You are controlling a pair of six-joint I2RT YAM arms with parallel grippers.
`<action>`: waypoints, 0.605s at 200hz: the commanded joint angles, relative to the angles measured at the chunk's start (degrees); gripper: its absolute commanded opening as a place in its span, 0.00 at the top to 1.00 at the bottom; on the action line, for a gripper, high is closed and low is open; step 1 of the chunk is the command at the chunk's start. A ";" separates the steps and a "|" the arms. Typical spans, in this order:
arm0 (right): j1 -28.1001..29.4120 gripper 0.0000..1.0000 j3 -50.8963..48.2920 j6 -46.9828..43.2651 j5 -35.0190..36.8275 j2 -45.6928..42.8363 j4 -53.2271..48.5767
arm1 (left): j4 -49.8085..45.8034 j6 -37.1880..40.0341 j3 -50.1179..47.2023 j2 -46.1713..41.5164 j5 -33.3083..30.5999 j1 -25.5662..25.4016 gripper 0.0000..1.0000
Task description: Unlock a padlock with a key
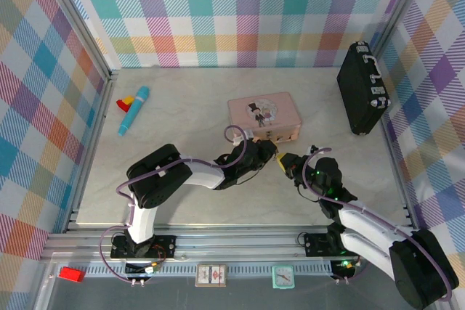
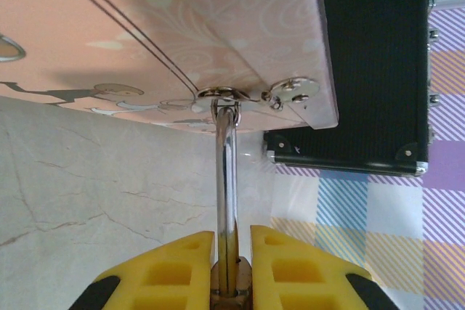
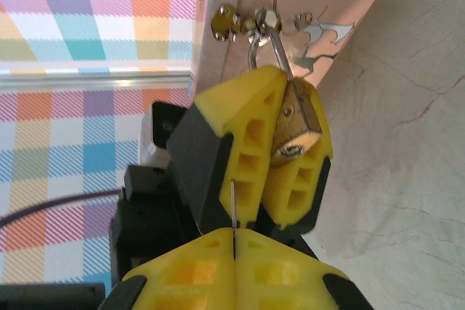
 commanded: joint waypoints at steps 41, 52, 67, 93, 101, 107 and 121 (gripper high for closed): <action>-2.60 1.00 -0.43 -9.15 -6.48 -2.34 -4.05 | 13.56 -2.21 -0.82 -0.26 7.41 2.71 1.00; -2.65 1.00 -1.06 -7.99 -5.68 -1.88 -2.81 | 13.98 -2.38 -0.81 -0.17 7.60 2.73 1.00; -2.72 1.00 -1.18 -6.56 -5.11 -1.09 -1.22 | 13.89 -2.31 -0.70 -0.32 7.69 2.73 1.00; -2.68 1.00 -1.39 -3.54 -4.99 1.47 3.95 | 14.33 -2.16 -0.68 -0.50 7.52 2.73 1.00; -2.73 1.00 -1.30 -2.78 -4.60 1.99 4.77 | 14.25 -2.01 -0.73 -0.58 7.54 2.73 1.00; -2.69 1.00 -1.08 -2.53 -4.28 2.34 4.91 | 14.25 -2.01 -0.69 -0.61 7.51 2.73 1.00; -2.73 1.00 -0.61 -1.87 -3.99 3.63 6.21 | 14.54 -2.02 -0.94 -0.65 7.51 2.65 1.00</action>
